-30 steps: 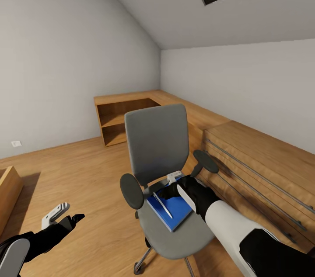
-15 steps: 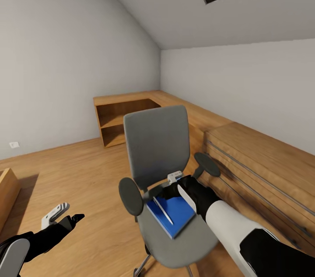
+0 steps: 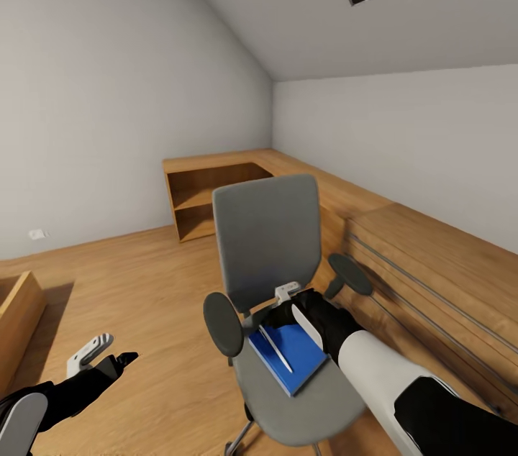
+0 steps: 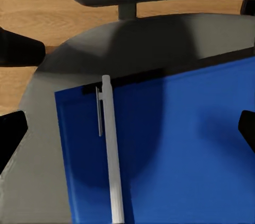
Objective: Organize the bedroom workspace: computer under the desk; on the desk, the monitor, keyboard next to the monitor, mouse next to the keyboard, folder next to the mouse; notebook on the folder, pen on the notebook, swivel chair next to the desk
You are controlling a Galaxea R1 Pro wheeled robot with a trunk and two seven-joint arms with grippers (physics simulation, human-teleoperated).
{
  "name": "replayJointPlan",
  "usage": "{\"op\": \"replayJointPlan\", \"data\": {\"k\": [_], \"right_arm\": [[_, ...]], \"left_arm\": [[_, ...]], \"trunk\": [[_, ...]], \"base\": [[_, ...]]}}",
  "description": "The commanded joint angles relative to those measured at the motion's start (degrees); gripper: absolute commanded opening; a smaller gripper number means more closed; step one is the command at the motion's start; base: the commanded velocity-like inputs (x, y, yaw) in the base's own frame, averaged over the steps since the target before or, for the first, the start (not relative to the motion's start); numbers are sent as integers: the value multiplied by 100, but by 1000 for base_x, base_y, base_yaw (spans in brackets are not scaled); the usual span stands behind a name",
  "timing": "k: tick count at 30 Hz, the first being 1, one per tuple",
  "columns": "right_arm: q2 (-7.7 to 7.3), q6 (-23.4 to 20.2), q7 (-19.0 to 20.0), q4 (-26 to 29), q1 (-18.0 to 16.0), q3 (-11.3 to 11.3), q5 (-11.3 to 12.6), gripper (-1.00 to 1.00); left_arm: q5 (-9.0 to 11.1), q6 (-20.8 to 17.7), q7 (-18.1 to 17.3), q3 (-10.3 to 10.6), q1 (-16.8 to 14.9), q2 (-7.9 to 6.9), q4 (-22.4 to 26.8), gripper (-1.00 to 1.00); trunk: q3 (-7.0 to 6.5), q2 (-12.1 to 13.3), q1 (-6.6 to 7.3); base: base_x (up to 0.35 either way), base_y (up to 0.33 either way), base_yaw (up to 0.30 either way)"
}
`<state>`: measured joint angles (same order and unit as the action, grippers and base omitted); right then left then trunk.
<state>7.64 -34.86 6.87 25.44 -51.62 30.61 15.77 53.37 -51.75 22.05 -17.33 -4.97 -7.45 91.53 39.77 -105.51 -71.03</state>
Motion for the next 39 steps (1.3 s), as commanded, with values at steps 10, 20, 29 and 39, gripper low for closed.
{"op": "replayJointPlan", "data": {"k": [10,20,29,39], "right_arm": [[-23,-14,-1,-3,-6,21,22,100],[-4,-19,-1,-87,-6,33,15,100],[33,-12,-35,-182,-4,78,-20,100],[154,-2,-25,-216,-3,103,-26,100]], "left_arm": [[59,-11,54,1,-4,10,14,100],[59,-10,54,2,-4,7,14,100],[55,-14,62,-17,-4,40,35,100],[54,-18,56,-66,-4,74,52,100]], "trunk": [[6,-3,1],[6,-3,1],[6,-3,1],[6,-3,1]], "base": [[0,0,82],[0,0,4],[0,0,0],[0,0,0]]}}
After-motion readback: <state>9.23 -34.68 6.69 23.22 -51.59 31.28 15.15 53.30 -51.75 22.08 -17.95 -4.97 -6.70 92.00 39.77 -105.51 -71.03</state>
